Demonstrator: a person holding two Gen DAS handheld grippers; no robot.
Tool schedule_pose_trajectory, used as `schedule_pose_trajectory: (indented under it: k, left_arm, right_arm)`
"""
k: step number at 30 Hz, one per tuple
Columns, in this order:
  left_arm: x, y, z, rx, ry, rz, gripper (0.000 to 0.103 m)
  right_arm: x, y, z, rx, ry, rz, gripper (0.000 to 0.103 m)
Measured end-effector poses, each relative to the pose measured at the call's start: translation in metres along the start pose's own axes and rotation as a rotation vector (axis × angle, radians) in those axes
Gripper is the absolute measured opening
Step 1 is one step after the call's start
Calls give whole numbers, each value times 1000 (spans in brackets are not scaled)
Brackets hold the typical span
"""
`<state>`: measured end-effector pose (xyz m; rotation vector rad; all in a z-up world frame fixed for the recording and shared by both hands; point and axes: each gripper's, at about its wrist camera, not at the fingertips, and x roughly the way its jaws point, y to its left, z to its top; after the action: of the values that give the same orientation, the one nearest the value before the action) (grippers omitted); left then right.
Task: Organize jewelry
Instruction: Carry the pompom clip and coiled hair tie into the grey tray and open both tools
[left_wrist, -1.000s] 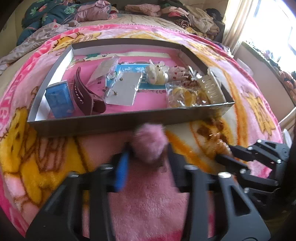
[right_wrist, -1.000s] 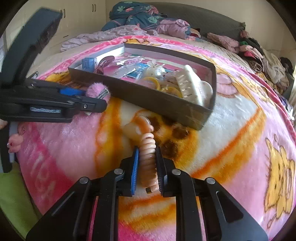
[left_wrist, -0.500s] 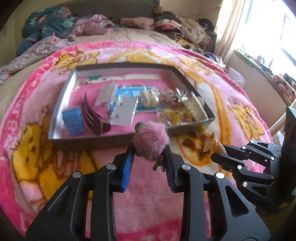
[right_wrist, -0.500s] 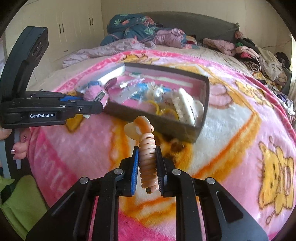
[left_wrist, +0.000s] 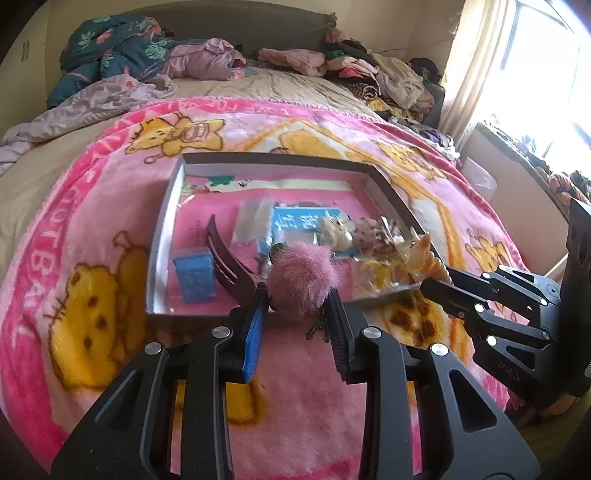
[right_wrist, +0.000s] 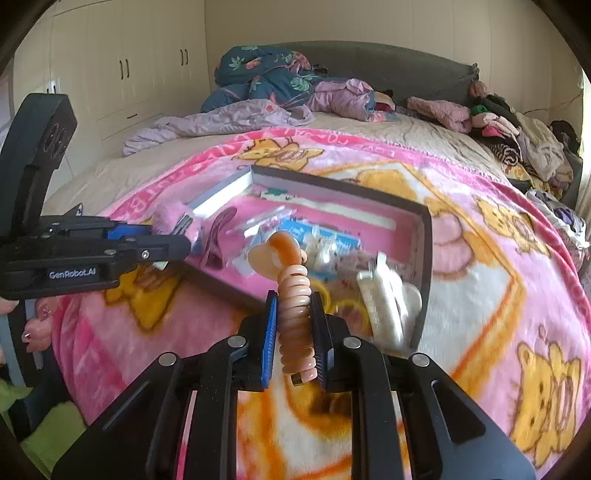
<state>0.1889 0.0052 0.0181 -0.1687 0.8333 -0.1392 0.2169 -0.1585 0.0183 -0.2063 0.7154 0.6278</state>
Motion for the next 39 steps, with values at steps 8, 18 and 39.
schedule_pose_trajectory:
  k: [8, 18, 39]
  left_arm:
    - [15, 23, 15, -27, 9, 15, 23]
    - [43, 29, 18, -31, 47, 8, 24]
    - [25, 26, 7, -28, 26, 34, 56]
  right_arm:
    - [30, -2, 22, 4, 10, -9, 17]
    - [75, -13, 24, 31, 76, -27, 17]
    - [34, -10, 11, 83, 29, -48, 65]
